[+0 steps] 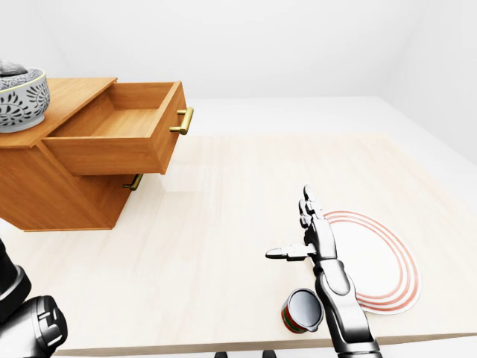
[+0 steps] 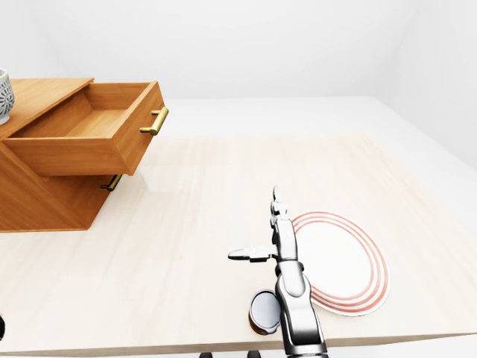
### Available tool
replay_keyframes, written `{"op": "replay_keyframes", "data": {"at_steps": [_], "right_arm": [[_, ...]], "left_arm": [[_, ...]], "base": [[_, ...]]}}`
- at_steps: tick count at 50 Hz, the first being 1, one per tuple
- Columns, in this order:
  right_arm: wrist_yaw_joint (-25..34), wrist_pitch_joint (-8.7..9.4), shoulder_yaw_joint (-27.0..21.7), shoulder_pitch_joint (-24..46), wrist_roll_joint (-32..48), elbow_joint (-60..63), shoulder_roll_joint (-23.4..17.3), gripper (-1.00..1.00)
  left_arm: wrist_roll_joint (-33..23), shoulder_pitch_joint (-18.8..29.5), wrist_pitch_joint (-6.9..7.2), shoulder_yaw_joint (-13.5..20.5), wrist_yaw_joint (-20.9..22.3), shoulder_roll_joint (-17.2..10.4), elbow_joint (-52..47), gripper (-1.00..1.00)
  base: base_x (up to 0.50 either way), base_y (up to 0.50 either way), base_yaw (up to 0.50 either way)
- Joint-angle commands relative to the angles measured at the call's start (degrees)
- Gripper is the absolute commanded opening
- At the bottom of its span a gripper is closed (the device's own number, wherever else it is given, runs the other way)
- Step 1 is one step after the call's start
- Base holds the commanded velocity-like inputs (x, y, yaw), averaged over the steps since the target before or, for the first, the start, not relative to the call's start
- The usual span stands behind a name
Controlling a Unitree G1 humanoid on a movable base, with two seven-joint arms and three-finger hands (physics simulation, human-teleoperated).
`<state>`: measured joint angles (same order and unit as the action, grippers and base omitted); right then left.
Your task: Put the bowl on top of the cabinet.
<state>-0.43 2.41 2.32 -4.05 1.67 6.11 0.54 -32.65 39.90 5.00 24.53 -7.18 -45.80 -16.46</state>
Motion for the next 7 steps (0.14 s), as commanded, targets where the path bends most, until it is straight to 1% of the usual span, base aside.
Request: {"op": "replay_keyframes", "data": {"at_steps": [1,5,7], "right_arm": [[0.0,0.10,0.1,-0.2,0.0,0.4,0.0,1.00],[0.1,-0.03,0.1,-0.1,0.0,0.1,0.0,1.00],[0.1,-0.05,0.1,-0.1,0.0,0.1,0.0,1.00]], "left_arm": [[-0.3,-4.7,0.00,1.9,6.2,3.7,-17.7,1.00],[-1.8,-6.3,0.00,0.9,6.5,6.1,-20.8,1.00],[-2.3,-6.2,0.00,0.9,6.7,6.6,-21.2,1.00]], "base": [[0.00,0.00,0.00],[0.00,0.00,0.00],[0.00,0.00,0.00]]}}
